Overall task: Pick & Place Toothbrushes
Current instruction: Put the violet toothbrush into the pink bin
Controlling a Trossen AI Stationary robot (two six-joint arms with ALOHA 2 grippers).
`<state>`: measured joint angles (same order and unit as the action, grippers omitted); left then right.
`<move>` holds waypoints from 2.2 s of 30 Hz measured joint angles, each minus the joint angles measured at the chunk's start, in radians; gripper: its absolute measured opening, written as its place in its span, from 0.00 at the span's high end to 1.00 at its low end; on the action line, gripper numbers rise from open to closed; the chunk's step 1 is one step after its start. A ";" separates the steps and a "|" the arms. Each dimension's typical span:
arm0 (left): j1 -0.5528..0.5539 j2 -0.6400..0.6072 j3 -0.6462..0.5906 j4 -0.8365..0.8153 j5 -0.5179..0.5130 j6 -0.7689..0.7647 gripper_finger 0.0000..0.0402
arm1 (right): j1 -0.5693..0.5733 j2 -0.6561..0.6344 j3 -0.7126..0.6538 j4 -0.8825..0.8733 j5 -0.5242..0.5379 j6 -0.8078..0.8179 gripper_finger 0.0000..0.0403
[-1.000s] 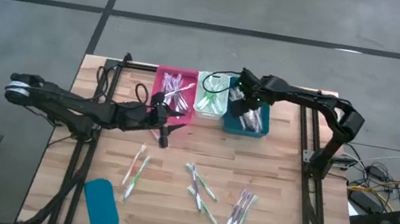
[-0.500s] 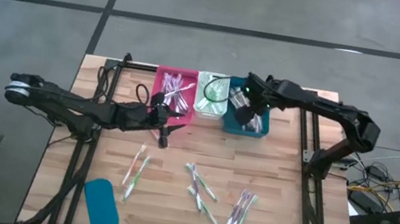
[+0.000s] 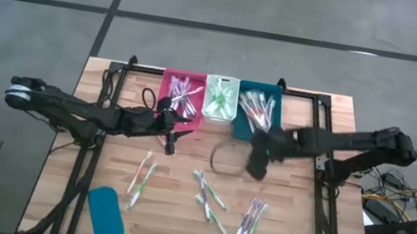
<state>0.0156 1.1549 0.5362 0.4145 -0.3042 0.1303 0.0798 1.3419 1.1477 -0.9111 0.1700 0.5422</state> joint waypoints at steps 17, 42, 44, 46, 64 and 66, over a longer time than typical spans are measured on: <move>-0.002 0.002 0.000 -0.075 0.183 0.101 0.59 | 0.436 0.002 -0.141 0.257 0.250 0.108 0.77; -0.192 0.481 0.520 -0.763 0.289 0.393 0.59 | 0.426 0.002 -0.146 0.267 0.252 0.076 0.65; -0.196 0.533 0.575 -0.820 0.289 0.401 0.59 | 0.426 0.002 -0.146 0.265 0.252 0.076 0.63; -0.200 0.576 0.627 -0.860 0.288 0.414 0.59 | 0.426 0.002 -0.146 0.264 0.252 0.075 0.63; -0.257 0.791 0.854 -0.945 0.284 0.527 0.59 | 0.426 0.002 -0.150 0.260 0.249 0.034 0.61; -0.264 0.810 0.855 -0.948 0.272 0.537 0.59 | 0.426 0.002 -0.150 0.260 0.249 0.034 0.63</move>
<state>-0.2486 1.9649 1.3907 -0.5331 -0.0323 0.6669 0.5060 1.3441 0.9974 -0.6506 0.4194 0.5760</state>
